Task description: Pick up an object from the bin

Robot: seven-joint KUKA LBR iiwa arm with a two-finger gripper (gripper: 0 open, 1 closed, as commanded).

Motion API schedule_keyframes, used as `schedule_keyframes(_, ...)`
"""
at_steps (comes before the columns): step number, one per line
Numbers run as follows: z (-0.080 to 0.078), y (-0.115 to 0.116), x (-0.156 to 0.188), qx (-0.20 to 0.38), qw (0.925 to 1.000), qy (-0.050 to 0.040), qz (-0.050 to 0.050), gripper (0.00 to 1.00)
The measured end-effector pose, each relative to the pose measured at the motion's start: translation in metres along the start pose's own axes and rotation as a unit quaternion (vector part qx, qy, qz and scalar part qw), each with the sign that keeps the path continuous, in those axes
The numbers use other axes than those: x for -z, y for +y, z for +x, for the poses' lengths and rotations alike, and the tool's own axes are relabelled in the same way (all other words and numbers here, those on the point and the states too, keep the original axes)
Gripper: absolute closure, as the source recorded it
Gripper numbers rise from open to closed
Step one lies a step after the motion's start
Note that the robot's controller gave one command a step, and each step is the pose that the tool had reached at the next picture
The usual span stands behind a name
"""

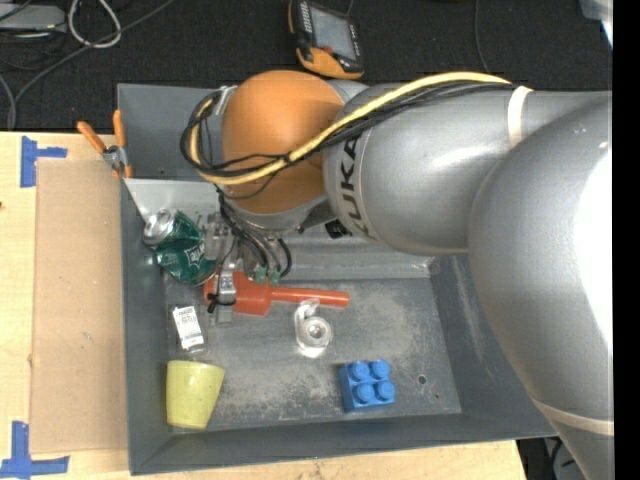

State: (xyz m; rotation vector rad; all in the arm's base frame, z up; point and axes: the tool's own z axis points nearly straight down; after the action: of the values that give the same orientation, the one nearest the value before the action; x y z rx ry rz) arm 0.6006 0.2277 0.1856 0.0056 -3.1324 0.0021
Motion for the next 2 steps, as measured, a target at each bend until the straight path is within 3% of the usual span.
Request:
schedule_keyframes(1,-0.002,-0.002,0.005,-0.003,1.0,-0.0038,-0.001,0.0)
schedule_keyframes(2,0.031,0.012,-0.086,0.162,0.9868,-0.0026,0.0,0.0)
